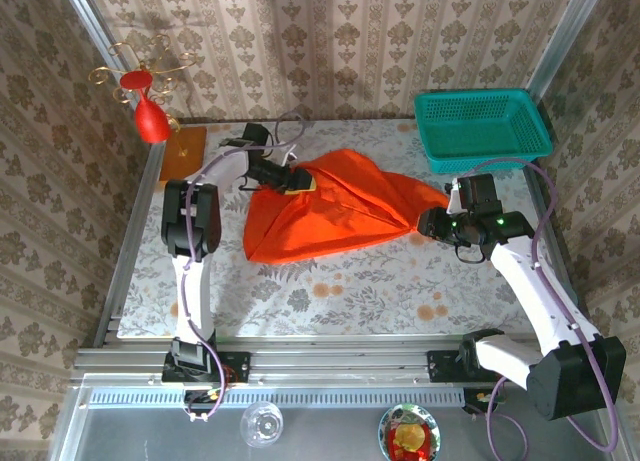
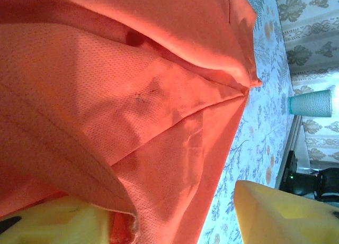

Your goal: Fold the inside-out t-shirt

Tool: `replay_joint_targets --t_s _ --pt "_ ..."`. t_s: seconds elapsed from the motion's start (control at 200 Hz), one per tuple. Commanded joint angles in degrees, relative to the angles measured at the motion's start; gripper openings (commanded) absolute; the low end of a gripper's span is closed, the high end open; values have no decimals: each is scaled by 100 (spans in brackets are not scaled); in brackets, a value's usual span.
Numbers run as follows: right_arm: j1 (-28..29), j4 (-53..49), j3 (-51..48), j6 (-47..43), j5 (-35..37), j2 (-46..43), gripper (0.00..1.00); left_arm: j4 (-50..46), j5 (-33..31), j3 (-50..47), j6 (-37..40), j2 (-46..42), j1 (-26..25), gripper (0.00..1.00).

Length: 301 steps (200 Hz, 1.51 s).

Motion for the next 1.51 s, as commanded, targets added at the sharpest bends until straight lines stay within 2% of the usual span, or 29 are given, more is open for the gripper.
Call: replay_joint_targets --t_s 0.0,0.19,0.31,0.42,0.625,0.895,1.0,1.115,1.31,1.5 --pt "-15 -136 -107 60 -52 -95 41 -400 -7 194 278 238 15 61" --pt "-15 -121 -129 67 -56 -102 41 -1098 -1031 291 725 256 -24 61" --pt "-19 -113 -154 69 -34 -111 41 -1252 -972 214 941 72 -14 58" --pt "-15 -113 -210 57 -9 -94 41 -1172 -875 161 955 -143 -23 48" --pt "-15 -15 -372 99 274 57 41 -996 -943 215 849 -178 -45 20" --pt "-117 446 -627 274 444 786 42 -460 -1272 -144 531 -722 27 0" --pt "-312 936 -756 389 75 1141 43 68 -1213 -612 184 -1118 166 0" --pt "-679 1755 -947 802 -408 1481 45 411 -865 -898 -33 -1378 232 0" --pt "-853 2174 -807 1278 -140 2150 48 324 -805 -907 -44 -1458 189 0" --pt "-911 2449 -518 1546 -463 2912 50 323 -810 -920 -53 -1522 142 0"
